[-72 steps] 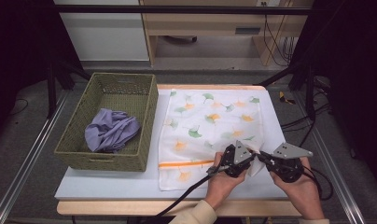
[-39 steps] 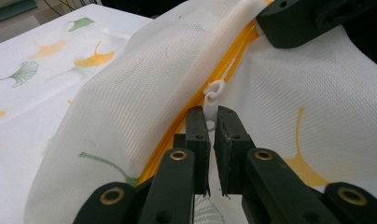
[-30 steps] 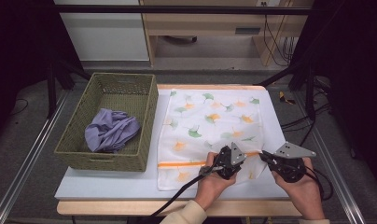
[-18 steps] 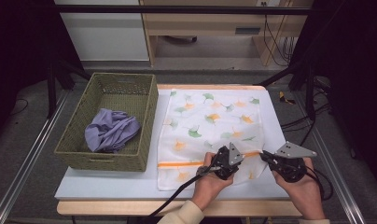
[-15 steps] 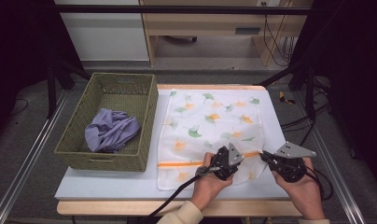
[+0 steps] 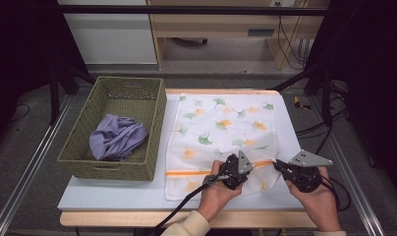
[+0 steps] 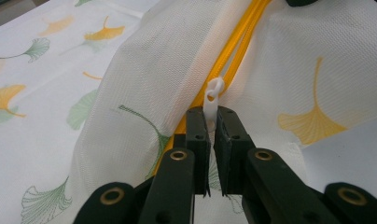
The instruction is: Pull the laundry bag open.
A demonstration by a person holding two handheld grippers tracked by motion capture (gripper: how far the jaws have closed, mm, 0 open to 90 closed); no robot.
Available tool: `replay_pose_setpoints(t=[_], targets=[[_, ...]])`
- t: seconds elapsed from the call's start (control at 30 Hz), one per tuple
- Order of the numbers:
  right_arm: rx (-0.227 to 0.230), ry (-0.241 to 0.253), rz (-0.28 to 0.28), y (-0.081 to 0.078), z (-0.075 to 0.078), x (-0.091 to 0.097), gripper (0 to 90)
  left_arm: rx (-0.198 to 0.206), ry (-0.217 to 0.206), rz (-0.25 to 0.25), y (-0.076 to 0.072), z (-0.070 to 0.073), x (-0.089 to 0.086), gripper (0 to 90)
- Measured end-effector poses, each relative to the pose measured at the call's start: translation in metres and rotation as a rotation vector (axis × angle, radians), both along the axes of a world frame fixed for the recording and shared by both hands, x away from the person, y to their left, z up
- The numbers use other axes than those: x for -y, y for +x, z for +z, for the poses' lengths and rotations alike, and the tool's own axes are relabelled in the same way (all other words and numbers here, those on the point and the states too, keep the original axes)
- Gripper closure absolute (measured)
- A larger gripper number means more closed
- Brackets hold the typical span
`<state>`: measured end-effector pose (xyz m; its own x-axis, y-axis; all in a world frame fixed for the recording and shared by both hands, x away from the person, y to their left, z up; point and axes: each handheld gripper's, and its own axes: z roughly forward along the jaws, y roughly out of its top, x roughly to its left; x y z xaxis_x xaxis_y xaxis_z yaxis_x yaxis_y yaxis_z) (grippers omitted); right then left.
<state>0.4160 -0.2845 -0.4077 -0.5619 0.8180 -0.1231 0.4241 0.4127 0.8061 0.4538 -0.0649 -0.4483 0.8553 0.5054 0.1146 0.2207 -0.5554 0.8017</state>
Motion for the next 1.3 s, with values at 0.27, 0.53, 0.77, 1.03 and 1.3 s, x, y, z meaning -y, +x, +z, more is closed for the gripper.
replay_pose_setpoints(t=[0.27, 0.53, 0.77, 1.03, 1.3], targets=[[0.000, 0.007, -0.004, 0.001, -0.001, 0.004, 85.6, -0.002, 0.027, -0.005, 0.002, 0.002, -0.002, 84.1], [0.000, 0.004, -0.007, 0.001, -0.002, 0.005, 85.5, 0.002, 0.040, -0.009, -0.001, 0.005, -0.007, 84.0], [-0.001, 0.009, -0.017, 0.000, -0.002, 0.006, 85.5, 0.005, 0.055, 0.001, -0.001, 0.002, -0.012, 84.0], [0.001, 0.017, -0.028, 0.001, -0.005, 0.007, 85.5, 0.001, 0.040, 0.004, -0.001, 0.001, -0.015, 84.0], [0.010, 0.035, -0.033, 0.001, -0.005, 0.009, 85.4, -0.009, 0.024, 0.020, 0.000, 0.000, -0.013, 84.0]])
